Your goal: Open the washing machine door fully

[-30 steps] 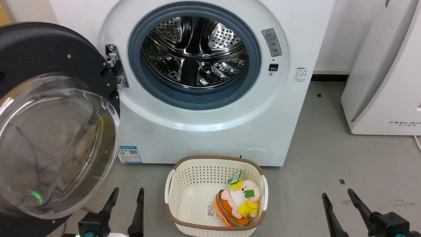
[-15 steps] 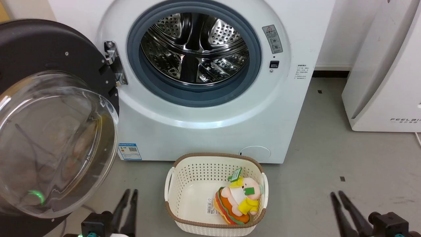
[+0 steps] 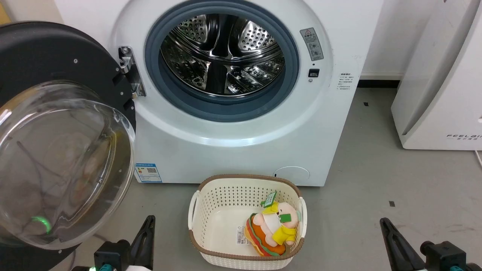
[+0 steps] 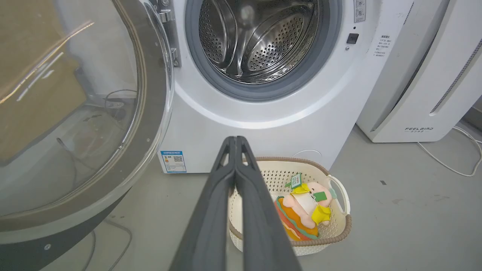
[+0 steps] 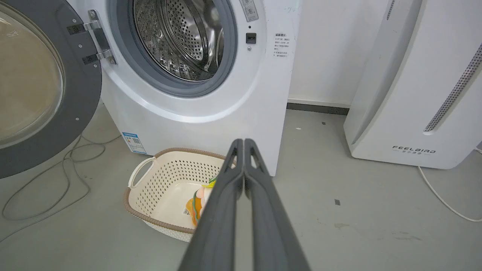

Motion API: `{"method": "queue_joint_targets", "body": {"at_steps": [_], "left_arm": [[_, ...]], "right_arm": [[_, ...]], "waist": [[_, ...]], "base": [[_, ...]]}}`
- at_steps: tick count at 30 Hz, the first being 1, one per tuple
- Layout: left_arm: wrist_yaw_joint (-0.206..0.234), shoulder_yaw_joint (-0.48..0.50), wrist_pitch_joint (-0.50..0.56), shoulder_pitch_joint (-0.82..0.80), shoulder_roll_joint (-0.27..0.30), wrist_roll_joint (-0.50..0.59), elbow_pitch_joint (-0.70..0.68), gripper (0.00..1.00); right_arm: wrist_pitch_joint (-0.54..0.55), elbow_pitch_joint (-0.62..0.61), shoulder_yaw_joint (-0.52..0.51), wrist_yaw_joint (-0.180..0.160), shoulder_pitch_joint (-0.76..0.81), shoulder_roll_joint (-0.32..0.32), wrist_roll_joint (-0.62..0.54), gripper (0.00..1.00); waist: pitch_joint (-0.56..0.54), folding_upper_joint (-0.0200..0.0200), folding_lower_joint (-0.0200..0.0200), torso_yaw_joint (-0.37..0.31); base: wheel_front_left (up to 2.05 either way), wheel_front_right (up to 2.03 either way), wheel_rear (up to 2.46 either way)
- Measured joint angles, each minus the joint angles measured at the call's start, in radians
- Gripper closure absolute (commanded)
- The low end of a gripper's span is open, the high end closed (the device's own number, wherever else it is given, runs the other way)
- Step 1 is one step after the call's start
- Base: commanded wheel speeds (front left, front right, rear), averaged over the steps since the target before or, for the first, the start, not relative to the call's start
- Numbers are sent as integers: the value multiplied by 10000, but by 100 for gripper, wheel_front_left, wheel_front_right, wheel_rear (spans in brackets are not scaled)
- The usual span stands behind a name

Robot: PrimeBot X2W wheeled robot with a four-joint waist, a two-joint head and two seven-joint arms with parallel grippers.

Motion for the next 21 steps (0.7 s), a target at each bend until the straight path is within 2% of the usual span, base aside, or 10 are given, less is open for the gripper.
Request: {"method": "queue_joint_targets", "body": {"at_steps": [21], "left_arm": [[138,6,268,-65,-23,163,-238,100]], "right_arm": [[50,117,50,0,-247,0,-77,100]], "waist": [[41,0,0,-76]], "base": [[0,0,0]]}}
